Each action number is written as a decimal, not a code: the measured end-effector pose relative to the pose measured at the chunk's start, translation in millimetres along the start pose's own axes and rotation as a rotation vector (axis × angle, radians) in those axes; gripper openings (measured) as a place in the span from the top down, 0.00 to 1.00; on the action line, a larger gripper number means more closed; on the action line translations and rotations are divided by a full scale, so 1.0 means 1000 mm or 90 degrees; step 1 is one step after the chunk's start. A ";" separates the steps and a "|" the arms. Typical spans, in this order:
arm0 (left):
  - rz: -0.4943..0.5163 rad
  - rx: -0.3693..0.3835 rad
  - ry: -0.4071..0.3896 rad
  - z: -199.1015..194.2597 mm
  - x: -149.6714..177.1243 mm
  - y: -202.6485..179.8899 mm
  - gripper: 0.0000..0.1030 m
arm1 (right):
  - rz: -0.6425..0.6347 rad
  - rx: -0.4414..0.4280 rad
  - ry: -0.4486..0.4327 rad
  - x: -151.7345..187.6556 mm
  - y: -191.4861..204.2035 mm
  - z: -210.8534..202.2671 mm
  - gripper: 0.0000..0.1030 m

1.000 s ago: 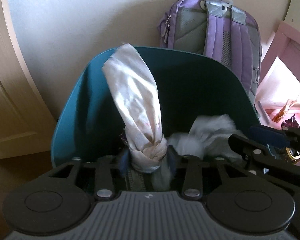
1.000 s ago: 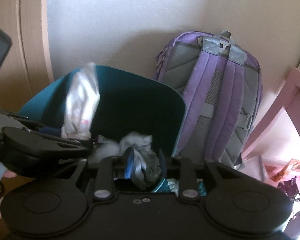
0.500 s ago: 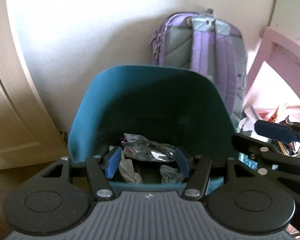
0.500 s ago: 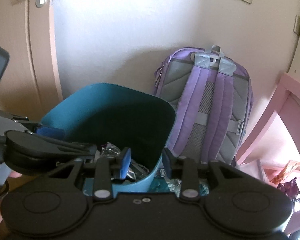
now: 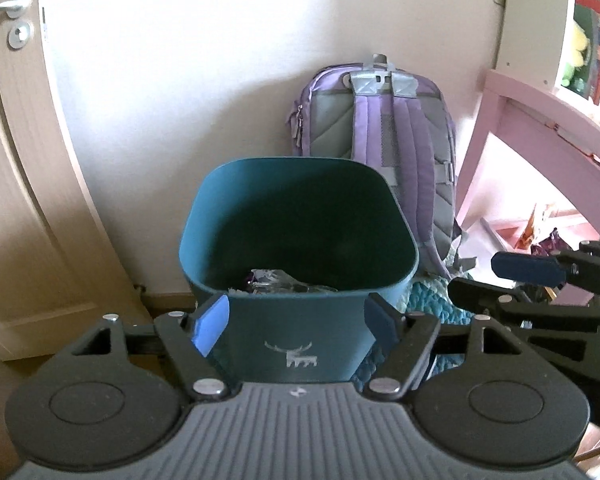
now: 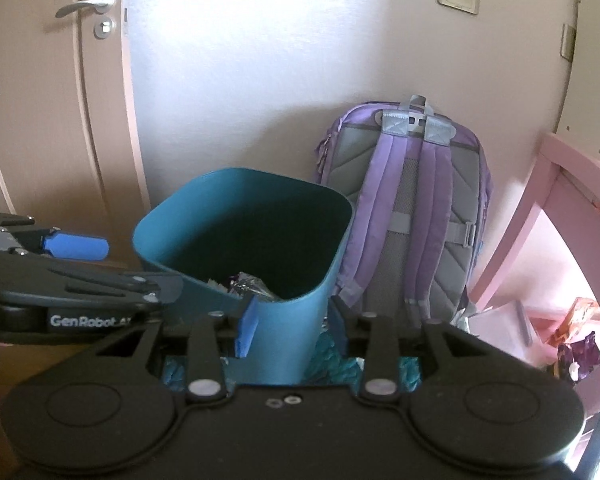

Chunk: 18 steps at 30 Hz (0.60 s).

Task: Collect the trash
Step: 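Open both tools to drop the tissue and foil into the bin, then lower both tools to the trash on the floor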

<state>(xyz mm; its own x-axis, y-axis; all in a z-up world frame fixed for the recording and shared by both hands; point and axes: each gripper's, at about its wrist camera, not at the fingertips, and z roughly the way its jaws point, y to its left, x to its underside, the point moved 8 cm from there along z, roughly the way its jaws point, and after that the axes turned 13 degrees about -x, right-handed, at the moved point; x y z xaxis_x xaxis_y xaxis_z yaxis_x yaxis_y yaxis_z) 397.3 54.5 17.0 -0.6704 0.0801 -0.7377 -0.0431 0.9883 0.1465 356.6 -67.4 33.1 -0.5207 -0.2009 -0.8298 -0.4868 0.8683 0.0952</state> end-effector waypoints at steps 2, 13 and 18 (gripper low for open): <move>0.000 -0.001 -0.007 -0.007 0.008 0.002 0.24 | -0.003 -0.008 -0.003 0.006 0.002 -0.007 0.62; 0.013 0.009 -0.020 -0.022 0.059 0.009 0.19 | -0.020 -0.068 0.016 0.064 0.012 -0.014 0.51; 0.009 0.017 -0.006 -0.010 0.090 0.015 0.19 | 0.001 -0.100 0.029 0.100 0.011 -0.003 0.50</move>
<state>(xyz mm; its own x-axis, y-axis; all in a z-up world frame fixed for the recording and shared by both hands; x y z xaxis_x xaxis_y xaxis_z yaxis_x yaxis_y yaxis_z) 329.3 75.4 -40.8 -0.6635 0.0944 -0.7422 -0.0141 0.9902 0.1386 296.9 -79.3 -46.8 -0.5518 -0.2227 -0.8037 -0.5871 0.7881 0.1847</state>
